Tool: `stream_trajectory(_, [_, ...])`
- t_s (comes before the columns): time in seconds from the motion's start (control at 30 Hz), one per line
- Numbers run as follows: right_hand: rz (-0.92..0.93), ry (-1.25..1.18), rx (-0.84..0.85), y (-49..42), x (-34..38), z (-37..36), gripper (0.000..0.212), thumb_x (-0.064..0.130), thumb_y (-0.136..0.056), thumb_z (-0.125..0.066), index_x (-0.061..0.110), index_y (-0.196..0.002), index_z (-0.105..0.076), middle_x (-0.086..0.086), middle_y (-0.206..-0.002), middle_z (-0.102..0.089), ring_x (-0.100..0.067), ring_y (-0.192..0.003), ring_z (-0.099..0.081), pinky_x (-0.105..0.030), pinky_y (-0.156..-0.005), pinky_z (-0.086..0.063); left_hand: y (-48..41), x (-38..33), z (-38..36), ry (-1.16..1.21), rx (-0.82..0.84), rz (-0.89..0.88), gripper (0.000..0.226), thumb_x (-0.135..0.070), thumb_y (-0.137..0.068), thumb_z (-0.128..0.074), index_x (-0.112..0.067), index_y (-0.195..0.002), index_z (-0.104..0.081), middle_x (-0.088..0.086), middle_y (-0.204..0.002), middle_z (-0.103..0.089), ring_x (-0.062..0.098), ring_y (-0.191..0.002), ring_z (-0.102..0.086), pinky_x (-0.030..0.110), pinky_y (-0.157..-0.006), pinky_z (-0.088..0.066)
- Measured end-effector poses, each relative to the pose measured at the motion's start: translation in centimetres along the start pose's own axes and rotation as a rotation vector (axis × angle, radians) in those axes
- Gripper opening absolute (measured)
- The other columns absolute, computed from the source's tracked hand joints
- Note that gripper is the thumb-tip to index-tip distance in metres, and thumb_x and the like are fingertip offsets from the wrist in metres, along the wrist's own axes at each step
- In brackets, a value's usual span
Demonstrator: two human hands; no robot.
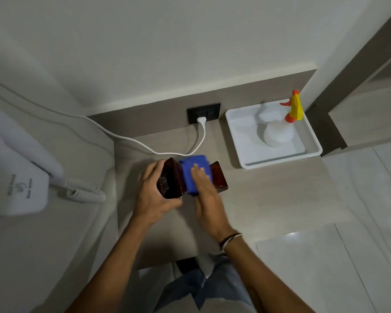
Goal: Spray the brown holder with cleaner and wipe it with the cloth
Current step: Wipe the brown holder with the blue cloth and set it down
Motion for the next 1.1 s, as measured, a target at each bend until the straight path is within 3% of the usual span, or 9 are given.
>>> stream_trajectory(0.13, [0.189, -0.049, 0.082, 0.6, 2.8, -2.2, 0.078, -0.01, -0.101, -0.049, 0.01, -0.169, -0.017, -0.004, -0.179, -0.013, -0.022, -0.167, -0.011, -0.042, -0.136, -0.013, 0.3, 0.4, 0.4, 0.012, 0.03, -0.013, 0.097, -0.04, -0.048, -0.087, -0.048, -0.139, -0.055, -0.028, -0.132, -0.053, 0.007, -0.126, -0.06, 0.02, -0.102, -0.05])
stream_trajectory(0.23, [0.008, 0.084, 0.09, 0.1, -2.8, 0.5, 0.079, -0.023, -0.094, -0.046, 0.002, -0.165, -0.024, -0.011, -0.177, -0.015, -0.03, -0.166, -0.011, -0.054, -0.134, -0.015, 0.7, 0.9, 0.8, 0.028, 0.011, 0.027, 0.107, -0.04, -0.044, -0.083, -0.042, -0.145, -0.049, -0.046, -0.135, -0.042, -0.014, -0.127, -0.051, 0.0, -0.099, -0.038])
stream_trajectory(0.33, [-0.136, 0.068, 0.051, -0.5, -4.3, 1.8, 0.071, -0.018, -0.098, -0.048, 0.002, -0.164, -0.027, -0.011, -0.174, -0.017, -0.036, -0.165, -0.012, -0.057, -0.132, -0.019, 0.6, 0.7, 0.2, 0.023, 0.024, 0.04, 0.106, -0.038, -0.045, -0.084, -0.044, -0.145, -0.05, -0.045, -0.136, -0.041, -0.001, -0.129, -0.055, 0.002, -0.098, -0.041])
stream_trajectory(0.5, [0.129, -0.128, 0.137, 0.3, 3.5, -2.6, 0.085, -0.012, -0.098, -0.048, 0.014, -0.17, -0.012, -0.001, -0.18, -0.007, -0.023, -0.167, -0.004, -0.039, -0.136, -0.007, 0.3, -0.1, 0.3, 0.016, 0.05, -0.022, 0.098, -0.035, -0.053, -0.091, -0.034, -0.145, -0.056, -0.02, -0.138, -0.056, 0.014, -0.129, -0.061, 0.028, -0.107, -0.052])
stream_trajectory(0.7, [-0.023, 0.124, 0.159, -0.4, -5.1, 1.8, 0.081, -0.02, -0.097, -0.048, 0.007, -0.167, -0.019, -0.008, -0.178, -0.011, -0.029, -0.167, -0.006, -0.05, -0.135, -0.014, 0.7, -0.9, 0.5, 0.025, 0.005, 0.022, 0.103, -0.036, -0.046, -0.084, -0.034, -0.145, -0.055, -0.044, -0.133, -0.045, -0.015, -0.123, -0.053, -0.001, -0.095, -0.039])
stream_trajectory(0.87, [-0.273, -0.143, 0.005, -0.8, -7.8, 4.5, 0.071, -0.011, -0.101, -0.045, 0.007, -0.166, -0.024, -0.012, -0.166, -0.041, -0.012, -0.144, -0.043, -0.022, -0.126, -0.033, -0.1, -1.3, 0.5, 0.031, -0.002, 0.038, 0.096, -0.033, -0.051, -0.087, -0.058, -0.137, -0.051, -0.021, -0.137, -0.053, 0.004, -0.13, -0.056, 0.003, -0.098, -0.042])
stream_trajectory(0.93, [-0.448, -0.373, -0.09, 0.0, -9.5, 5.2, 0.067, -0.015, -0.101, -0.041, 0.006, -0.163, -0.032, -0.015, -0.16, -0.05, -0.021, -0.142, -0.053, -0.033, -0.124, -0.041, -0.4, -0.9, 1.1, 0.052, -0.026, 0.073, 0.093, -0.035, -0.051, -0.087, -0.05, -0.138, -0.057, -0.017, -0.136, -0.058, 0.006, -0.13, -0.058, 0.01, -0.105, -0.045])
stream_trajectory(1.0, [-0.609, -0.565, -0.133, 1.0, -11.2, 5.2, 0.063, -0.015, -0.101, -0.035, 0.012, -0.157, -0.045, -0.014, -0.149, -0.062, -0.032, -0.135, -0.063, -0.048, -0.118, -0.05, -0.9, -0.3, 1.6, 0.102, -0.046, 0.159, 0.091, -0.034, -0.052, -0.089, -0.034, -0.139, -0.063, -0.002, -0.138, -0.064, 0.018, -0.13, -0.063, 0.034, -0.113, -0.052])
stream_trajectory(1.1, [-0.694, -0.714, -0.126, 1.7, -11.3, 4.2, 0.06, -0.013, -0.103, -0.033, 0.016, -0.151, -0.055, -0.016, -0.138, -0.07, -0.04, -0.125, -0.068, -0.049, -0.109, -0.057, -1.2, -1.0, 1.5, 0.081, -0.022, 0.214, 0.091, -0.041, -0.055, -0.09, -0.03, -0.141, -0.062, 0.003, -0.135, -0.069, 0.02, -0.124, -0.068, 0.051, -0.108, -0.056])
Point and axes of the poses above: each hand's wrist, its own y-axis away from the middle knuckle, its own z-axis out of the back of the hand, x = y × z, the point moved 8 cm from there along -y, towards the middle knuckle
